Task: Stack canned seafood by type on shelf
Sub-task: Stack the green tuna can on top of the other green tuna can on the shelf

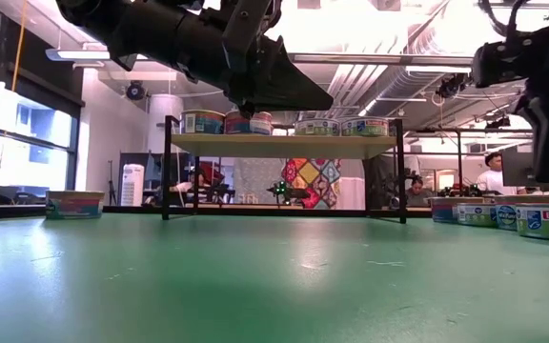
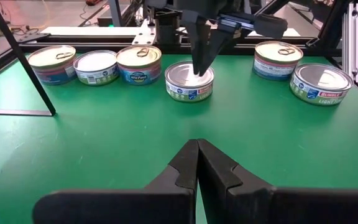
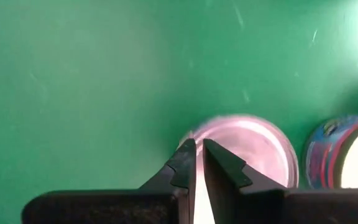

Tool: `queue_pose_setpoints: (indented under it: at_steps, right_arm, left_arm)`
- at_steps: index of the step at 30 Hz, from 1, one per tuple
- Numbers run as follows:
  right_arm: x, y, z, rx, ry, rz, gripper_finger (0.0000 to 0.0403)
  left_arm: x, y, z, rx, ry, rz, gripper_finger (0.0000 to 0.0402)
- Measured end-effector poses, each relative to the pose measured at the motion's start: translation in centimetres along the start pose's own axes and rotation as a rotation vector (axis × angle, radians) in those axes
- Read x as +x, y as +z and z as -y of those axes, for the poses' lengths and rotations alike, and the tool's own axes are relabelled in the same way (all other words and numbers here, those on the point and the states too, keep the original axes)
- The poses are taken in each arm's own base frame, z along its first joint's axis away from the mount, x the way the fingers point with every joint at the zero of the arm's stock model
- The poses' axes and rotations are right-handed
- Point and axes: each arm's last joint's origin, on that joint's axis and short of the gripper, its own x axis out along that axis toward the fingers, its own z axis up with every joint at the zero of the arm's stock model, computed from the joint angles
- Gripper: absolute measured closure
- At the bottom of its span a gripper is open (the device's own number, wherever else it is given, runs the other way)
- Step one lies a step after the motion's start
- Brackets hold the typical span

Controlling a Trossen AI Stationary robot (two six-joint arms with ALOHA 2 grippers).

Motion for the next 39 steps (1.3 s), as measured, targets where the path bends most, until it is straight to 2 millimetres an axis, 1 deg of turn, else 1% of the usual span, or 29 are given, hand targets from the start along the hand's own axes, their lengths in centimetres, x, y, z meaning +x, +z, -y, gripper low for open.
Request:
queue_pose_setpoints:
  at_steps: [4, 9, 13, 15, 19, 23, 26, 29, 33, 37, 39]
  right_arm:
    - [-0.1, -1.2, 0.1, 0.024, -0.039, -0.048, 0.0382]
    - [1.5, -2.7, 1.1, 0.073, -0.109, -0.069, 0.0383]
    - [2.4, -3.0, 1.5, 0.121, -0.1, -0.057, 0.0383]
    - [2.6, -2.7, 1.2, 0.113, -0.061, -0.02, 0.0383]
    - [2.6, -1.2, 0.0, 0.113, 0.067, 0.064, 0.0383]
    - [2.6, 0.4, -0.9, 0.083, 0.15, 0.218, 0.0383]
    - [2.2, 1.2, -1.5, 0.043, 0.158, 0.36, 0.0383]
    - [1.5, 0.9, -2.0, 0.008, 0.164, 0.443, 0.0383]
    - [-0.1, -0.7, -2.3, -0.006, 0.165, 0.522, 0.0383]
    - [-2.0, -2.6, -2.3, -0.029, 0.226, 0.551, 0.0383]
    - [-2.6, -3.4, -2.5, -0.059, 0.259, 0.552, 0.0383]
  left_arm:
    - [0.0, 0.0, 0.0, 0.0, 0.0, 0.0, 0.0402]
    - [0.0, 0.0, 0.0, 0.0, 0.0, 0.0, 0.0402]
    - [0.0, 0.0, 0.0, 0.0, 0.0, -0.001, 0.0401]
    - [0.0, 0.0, 0.0, 0.0, 0.0, -0.001, 0.0402]
    - [0.0, 0.0, 0.0, 0.0, 0.001, 0.0, 0.0401]
    - [0.0, 0.0, -0.2, -0.002, 0.005, 0.0, 0.0402]
    - [0.0, 0.0, -0.2, -0.002, 0.005, 0.0, 0.0402]
    - [0.0, 0.0, -0.2, -0.002, 0.005, 0.0, 0.0401]
    - [0.0, 0.0, -0.2, -0.002, 0.005, 0.0, 0.0401]
    - [0.1, 0.3, -0.2, -0.01, 0.003, 0.025, 0.0402]
    - [0.1, 0.4, -0.2, -0.045, 0.001, 0.039, 0.0402]
